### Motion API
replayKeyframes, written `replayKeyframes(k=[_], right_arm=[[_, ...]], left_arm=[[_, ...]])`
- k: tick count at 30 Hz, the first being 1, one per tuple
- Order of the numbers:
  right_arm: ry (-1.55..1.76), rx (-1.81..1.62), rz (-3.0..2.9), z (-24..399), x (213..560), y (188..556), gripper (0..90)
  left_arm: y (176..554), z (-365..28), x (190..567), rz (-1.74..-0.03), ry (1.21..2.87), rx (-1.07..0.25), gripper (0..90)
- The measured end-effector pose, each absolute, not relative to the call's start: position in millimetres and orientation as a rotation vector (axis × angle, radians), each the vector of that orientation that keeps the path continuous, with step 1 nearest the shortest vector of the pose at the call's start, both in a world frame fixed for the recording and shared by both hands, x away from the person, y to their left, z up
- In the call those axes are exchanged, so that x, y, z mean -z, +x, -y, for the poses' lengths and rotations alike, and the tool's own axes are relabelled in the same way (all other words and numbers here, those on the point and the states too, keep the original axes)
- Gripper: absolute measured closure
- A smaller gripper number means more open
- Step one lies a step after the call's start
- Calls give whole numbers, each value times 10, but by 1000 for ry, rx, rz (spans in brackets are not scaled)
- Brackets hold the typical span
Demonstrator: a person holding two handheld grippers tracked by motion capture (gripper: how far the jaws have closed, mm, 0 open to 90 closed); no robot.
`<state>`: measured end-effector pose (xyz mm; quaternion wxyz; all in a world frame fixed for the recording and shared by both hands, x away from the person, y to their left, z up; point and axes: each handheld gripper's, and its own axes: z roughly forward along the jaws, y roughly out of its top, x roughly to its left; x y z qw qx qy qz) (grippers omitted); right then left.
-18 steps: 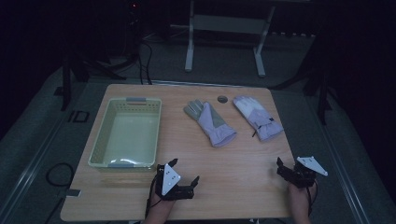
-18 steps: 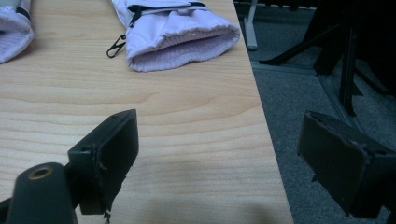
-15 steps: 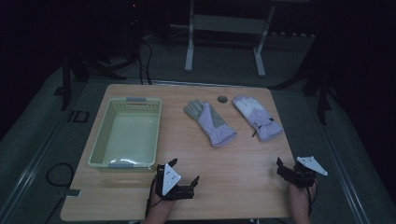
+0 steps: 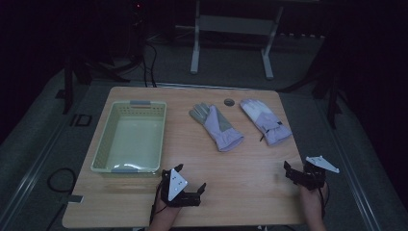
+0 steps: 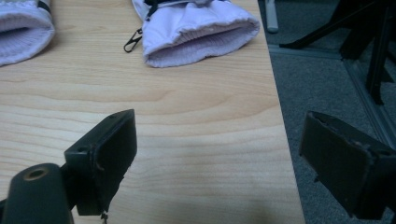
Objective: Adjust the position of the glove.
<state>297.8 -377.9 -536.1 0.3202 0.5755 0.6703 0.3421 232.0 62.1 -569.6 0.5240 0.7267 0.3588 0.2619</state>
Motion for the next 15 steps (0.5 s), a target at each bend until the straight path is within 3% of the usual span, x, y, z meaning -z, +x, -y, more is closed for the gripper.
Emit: replayKeyframes(k=[7,15], right_arm=[[1515,-888,-1787,3763,5196,3026,142],[1476,-988,-1796,3678,4908,3114,109]], left_arm=[[2328,-632,5697,-856,1737,-607,3],[2331,-626,5695,-854,1746,-604,3]])
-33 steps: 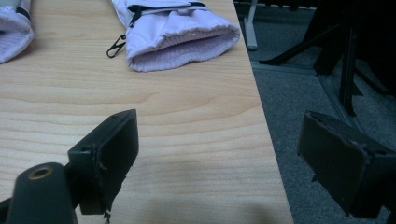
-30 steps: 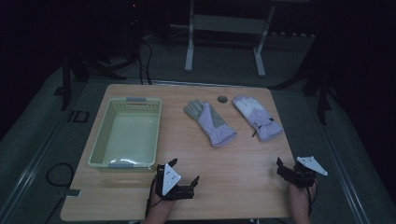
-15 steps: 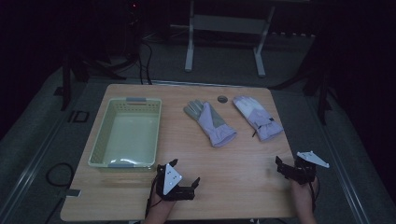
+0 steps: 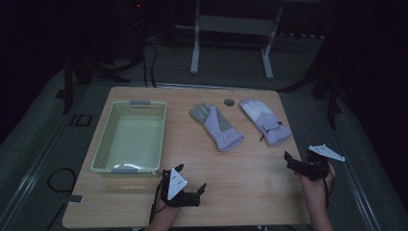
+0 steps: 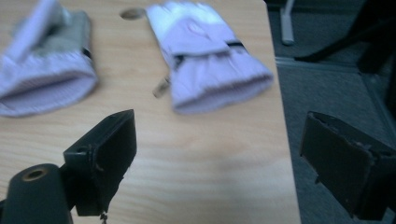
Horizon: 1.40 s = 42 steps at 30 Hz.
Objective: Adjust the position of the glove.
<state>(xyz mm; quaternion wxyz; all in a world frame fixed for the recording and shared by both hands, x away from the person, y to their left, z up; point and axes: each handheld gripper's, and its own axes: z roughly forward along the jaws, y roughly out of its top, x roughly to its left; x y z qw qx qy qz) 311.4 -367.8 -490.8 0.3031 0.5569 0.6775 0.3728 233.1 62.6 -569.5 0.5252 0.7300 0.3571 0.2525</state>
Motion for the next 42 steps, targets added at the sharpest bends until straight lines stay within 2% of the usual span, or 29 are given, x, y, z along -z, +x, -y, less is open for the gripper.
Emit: replayKeyframes(k=[8,19,22,25,42], right_arm=[[1360,-1041,-1885,3463,4521,3309,108],[1289,-1086,-1933,3210,4280,3527,136],[1270,-1092,-1948,3141,4201,3600,152],[1239,-1083,-1988,3038,4115,3683,212],[1145,-1075,-2123,2550,4074,4071,215]], left_arm=[[2340,-618,5694,-854,1760,-600,3],[2342,-623,5694,-850,1759,-591,3],[2343,-625,5694,-850,1758,-582,3],[2348,-631,5694,-849,1756,-572,3],[2350,-632,5696,-845,1752,-554,3]])
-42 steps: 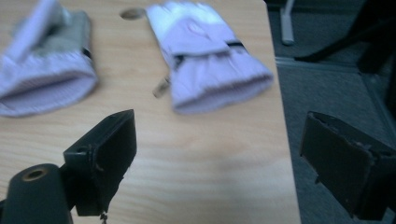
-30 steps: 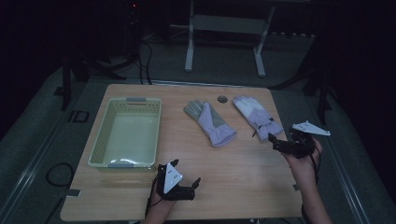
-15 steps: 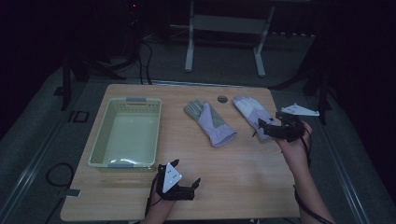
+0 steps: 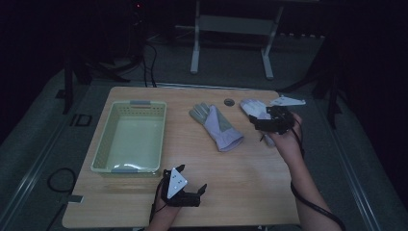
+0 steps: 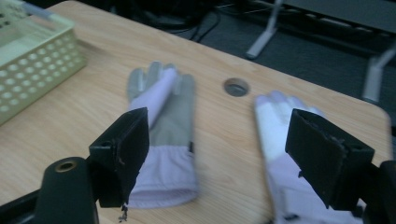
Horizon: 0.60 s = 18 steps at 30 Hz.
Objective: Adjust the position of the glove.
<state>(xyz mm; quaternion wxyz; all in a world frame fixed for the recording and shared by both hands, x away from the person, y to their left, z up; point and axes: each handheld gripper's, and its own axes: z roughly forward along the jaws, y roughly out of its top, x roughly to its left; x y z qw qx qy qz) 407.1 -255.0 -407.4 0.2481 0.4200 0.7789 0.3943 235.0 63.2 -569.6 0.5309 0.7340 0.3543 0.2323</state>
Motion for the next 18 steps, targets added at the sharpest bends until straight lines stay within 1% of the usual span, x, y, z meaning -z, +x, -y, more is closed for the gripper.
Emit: replayKeyframes(k=[5,9,11,15,18], right_arm=[[1129,-1049,-2184,2370,4146,4190,215],[1144,-1029,-2221,2245,4247,4296,240],[1153,-1022,-2248,2184,4309,4364,295],[1154,-1009,-2297,2057,4397,4460,305],[1148,-996,-2337,1957,4451,4536,346]], left_arm=[[2348,-632,5694,-839,1755,-551,3],[2350,-633,5696,-843,1749,-547,3],[2351,-635,5696,-842,1749,-544,3],[2356,-642,5696,-841,1749,-541,3],[2353,-642,5696,-840,1750,-543,3]])
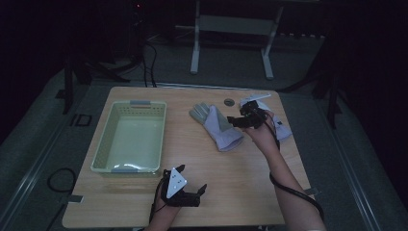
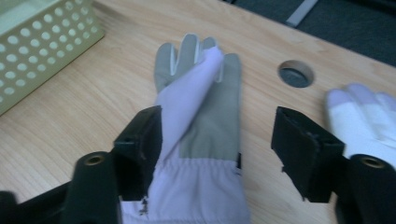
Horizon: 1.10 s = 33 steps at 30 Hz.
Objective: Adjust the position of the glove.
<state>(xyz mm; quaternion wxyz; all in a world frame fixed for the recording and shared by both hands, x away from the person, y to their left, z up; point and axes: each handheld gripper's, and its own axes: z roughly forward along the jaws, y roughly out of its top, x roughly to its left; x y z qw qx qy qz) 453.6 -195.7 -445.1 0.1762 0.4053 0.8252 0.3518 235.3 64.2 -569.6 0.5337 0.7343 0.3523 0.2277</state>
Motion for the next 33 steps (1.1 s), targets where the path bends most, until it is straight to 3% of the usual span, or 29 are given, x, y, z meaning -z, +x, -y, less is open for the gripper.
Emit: replayKeyframes(k=[5,20,28,33], right_arm=[[1154,-925,-2427,1848,4563,4665,428],[1123,-834,-2519,1715,5012,4947,520],[1047,-764,-2560,1673,5329,4984,551],[1046,-751,-2548,1640,5358,4957,548]], left_arm=[[2352,-651,5697,-845,1744,-537,3],[2346,-658,5697,-840,1739,-534,3],[2342,-653,5698,-841,1738,-542,3],[2341,-648,5697,-841,1742,-545,3]])
